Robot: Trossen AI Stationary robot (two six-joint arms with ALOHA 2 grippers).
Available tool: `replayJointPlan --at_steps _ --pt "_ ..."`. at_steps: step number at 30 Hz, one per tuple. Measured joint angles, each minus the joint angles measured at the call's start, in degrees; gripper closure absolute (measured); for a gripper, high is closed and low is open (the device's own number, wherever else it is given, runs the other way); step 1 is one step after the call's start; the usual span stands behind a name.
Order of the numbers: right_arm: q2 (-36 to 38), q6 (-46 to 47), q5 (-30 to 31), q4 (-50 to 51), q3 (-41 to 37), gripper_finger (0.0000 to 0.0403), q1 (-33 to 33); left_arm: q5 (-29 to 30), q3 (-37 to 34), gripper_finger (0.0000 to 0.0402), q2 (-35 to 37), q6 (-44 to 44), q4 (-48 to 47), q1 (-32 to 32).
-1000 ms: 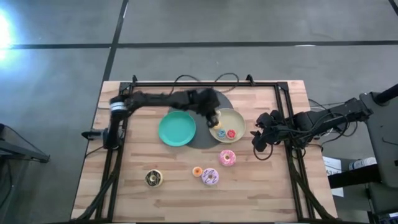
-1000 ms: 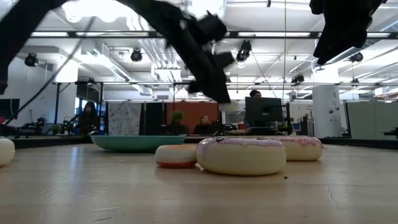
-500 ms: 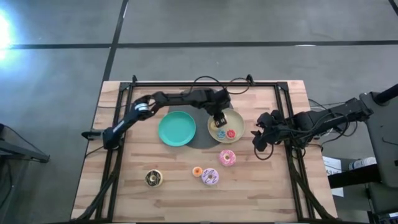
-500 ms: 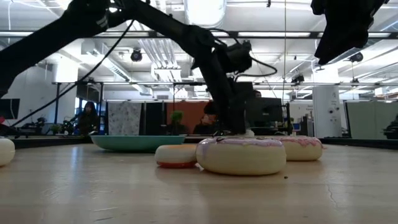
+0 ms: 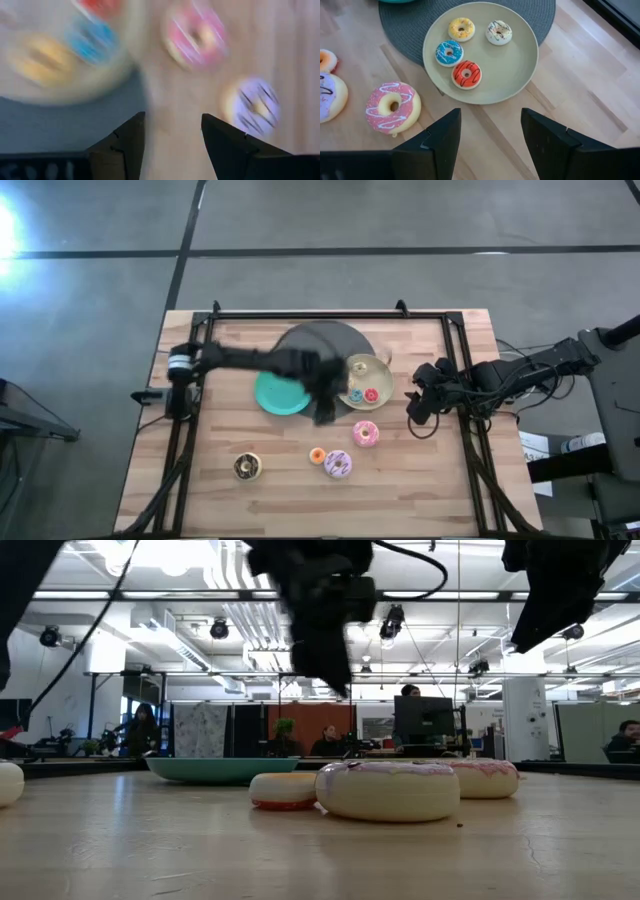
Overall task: Pick & Place donuts
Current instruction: Put the small orange donut on the light gray plate
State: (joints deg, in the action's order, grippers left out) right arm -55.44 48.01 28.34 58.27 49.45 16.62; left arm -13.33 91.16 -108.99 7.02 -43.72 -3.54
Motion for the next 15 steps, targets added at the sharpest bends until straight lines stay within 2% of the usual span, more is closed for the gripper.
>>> replayJointPlan --at_steps 4,7,15 --pt "0.0 -0.9 0.1 -0.2 0.0 0.0204 0.0 -1.4 -14.1 0.0234 4.9 10.5 14.0 5.6" --pt "0.0 -1.5 0.0 -0.2 0.0 0.0204 0.0 -1.4 -20.5 0.0234 6.4 17.4 23.3 8.7" --pt "0.0 -1.3 0.0 -0.4 -0.1 0.0204 0.0 0.7 -25.8 0.0234 4.6 19.7 25.2 13.0"
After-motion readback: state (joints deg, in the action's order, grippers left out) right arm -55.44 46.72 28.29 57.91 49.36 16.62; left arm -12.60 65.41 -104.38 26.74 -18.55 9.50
